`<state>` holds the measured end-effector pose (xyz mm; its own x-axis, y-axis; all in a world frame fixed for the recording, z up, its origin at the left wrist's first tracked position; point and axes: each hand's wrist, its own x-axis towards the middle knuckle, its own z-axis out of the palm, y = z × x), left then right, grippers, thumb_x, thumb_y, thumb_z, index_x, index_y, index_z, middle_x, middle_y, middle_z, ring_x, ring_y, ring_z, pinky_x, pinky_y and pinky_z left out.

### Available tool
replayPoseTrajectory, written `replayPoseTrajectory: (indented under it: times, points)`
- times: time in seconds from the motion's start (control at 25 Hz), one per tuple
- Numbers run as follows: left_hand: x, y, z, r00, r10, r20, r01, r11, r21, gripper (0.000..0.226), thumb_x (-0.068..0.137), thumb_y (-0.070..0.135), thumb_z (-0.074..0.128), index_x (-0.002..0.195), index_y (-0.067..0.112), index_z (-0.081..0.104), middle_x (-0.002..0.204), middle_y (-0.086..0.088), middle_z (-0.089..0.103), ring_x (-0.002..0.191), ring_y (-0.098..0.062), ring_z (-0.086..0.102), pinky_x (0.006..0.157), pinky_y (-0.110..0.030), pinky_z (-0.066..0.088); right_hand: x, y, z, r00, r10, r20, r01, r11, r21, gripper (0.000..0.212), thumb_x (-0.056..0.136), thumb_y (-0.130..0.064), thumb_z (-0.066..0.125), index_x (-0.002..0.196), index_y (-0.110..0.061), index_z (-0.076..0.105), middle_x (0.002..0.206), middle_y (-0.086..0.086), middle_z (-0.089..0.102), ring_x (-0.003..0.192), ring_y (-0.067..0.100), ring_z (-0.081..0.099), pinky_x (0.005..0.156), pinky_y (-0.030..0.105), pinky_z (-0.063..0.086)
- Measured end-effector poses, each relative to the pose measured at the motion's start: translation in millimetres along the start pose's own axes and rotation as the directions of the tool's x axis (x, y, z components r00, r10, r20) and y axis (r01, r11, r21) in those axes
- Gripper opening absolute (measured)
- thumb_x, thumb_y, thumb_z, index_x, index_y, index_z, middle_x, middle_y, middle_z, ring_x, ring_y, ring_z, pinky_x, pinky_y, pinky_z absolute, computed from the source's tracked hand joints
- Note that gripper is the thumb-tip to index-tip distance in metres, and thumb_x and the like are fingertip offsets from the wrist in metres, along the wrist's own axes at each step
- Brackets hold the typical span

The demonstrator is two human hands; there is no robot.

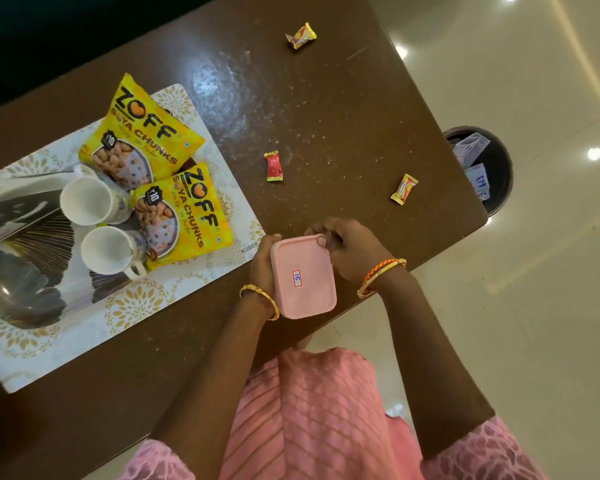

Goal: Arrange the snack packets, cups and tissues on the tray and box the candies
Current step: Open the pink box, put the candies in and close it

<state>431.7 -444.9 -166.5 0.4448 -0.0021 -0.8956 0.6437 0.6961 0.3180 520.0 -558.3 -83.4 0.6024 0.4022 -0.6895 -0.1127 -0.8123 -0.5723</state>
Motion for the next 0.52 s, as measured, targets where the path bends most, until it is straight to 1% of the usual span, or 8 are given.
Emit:
replayPoseTrajectory:
  times: [0.08,0.16,0.24,0.32,0.36,0.4,0.44,0.52]
  points:
    - [-4,9,-4,1.0,-0.016,-0.02,0.016,0.999,-0.03,0.045,0.083,0.048,0.039,0.075,0.016,0.07,0.07,-0.007,0.068,0.068,-0.023,0.06,0.066,-0.031,0.05,-9,-2,-25,0.993,-0.05,-0.104,0.059,0.995,0.085,0.024,0.094,-0.002,0.044,0.108,-0.007,0.062,0.1,0.012,0.063,0.093,0.022,0.057,0.08,0.034,0.047]
    - [-5,21,-14,0.998,-0.053,-0.041,0.05,0.996,-0.071,0.051,0.082,0.05,0.041,0.068,0.014,0.073,0.066,-0.008,0.071,0.066,-0.024,0.063,0.064,-0.034,0.054,-12,0,-51,0.946,-0.072,-0.317,0.126,0.981,0.151,0.018,0.093,-0.002,0.048,0.104,-0.004,0.063,0.097,0.016,0.063,0.087,0.022,0.056,0.076,0.034,0.047]
    - [-5,32,-26,0.998,-0.054,-0.04,0.05,0.993,-0.108,0.052,0.081,0.051,0.042,0.071,0.012,0.074,0.066,-0.008,0.072,0.067,-0.025,0.064,0.067,-0.036,0.054,-9,2,-62,0.852,-0.117,-0.51,0.187,0.978,0.087,0.014,0.09,-0.005,0.055,0.101,-0.004,0.063,0.101,0.018,0.062,0.09,0.025,0.058,0.073,0.029,0.049]
    - [-3,38,-33,0.998,-0.057,-0.034,0.053,0.992,-0.118,0.05,0.08,0.052,0.043,0.082,0.011,0.07,0.069,-0.01,0.073,0.07,-0.028,0.065,0.072,-0.038,0.052,2,1,-53,0.735,-0.23,-0.638,0.245,0.967,-0.066,0.012,0.086,-0.006,0.063,0.097,-0.003,0.066,0.096,0.017,0.062,0.088,0.023,0.059,0.067,0.017,0.046]
    - [-2,39,-35,0.998,-0.066,-0.02,0.063,0.99,-0.124,0.05,0.079,0.053,0.044,0.083,0.011,0.069,0.07,-0.011,0.073,0.069,-0.028,0.066,0.072,-0.038,0.052,9,3,-44,0.673,-0.3,-0.676,0.265,0.951,-0.158,0.011,0.083,-0.005,0.065,0.093,-0.002,0.068,0.092,0.017,0.062,0.085,0.023,0.059,0.065,0.015,0.044]
    - [0,39,-36,0.997,-0.073,-0.004,0.071,0.988,-0.134,0.05,0.078,0.053,0.045,0.082,0.011,0.07,0.072,-0.011,0.073,0.068,-0.028,0.067,0.072,-0.038,0.053,16,5,-32,0.626,-0.365,-0.689,0.273,0.93,-0.244,0.01,0.082,-0.002,0.066,0.091,0.0,0.069,0.089,0.019,0.062,0.083,0.025,0.059,0.065,0.018,0.044]
    - [0,38,-37,0.997,-0.081,0.011,0.082,0.986,-0.146,0.05,0.078,0.054,0.045,0.081,0.011,0.072,0.073,-0.012,0.073,0.068,-0.028,0.067,0.071,-0.038,0.054,22,11,-20,0.603,-0.419,-0.678,0.276,0.908,-0.316,0.01,0.08,0.001,0.066,0.089,0.002,0.071,0.088,0.021,0.063,0.082,0.03,0.06,0.065,0.025,0.047]
    - [1,36,-37,0.994,-0.103,0.032,0.107,0.98,-0.168,0.051,0.077,0.055,0.045,0.078,0.013,0.073,0.073,-0.011,0.073,0.071,-0.028,0.067,0.071,-0.038,0.054,33,25,0,0.603,-0.499,-0.622,0.269,0.862,-0.431,0.012,0.077,0.007,0.066,0.087,0.005,0.071,0.086,0.025,0.064,0.08,0.038,0.061,0.064,0.036,0.05]
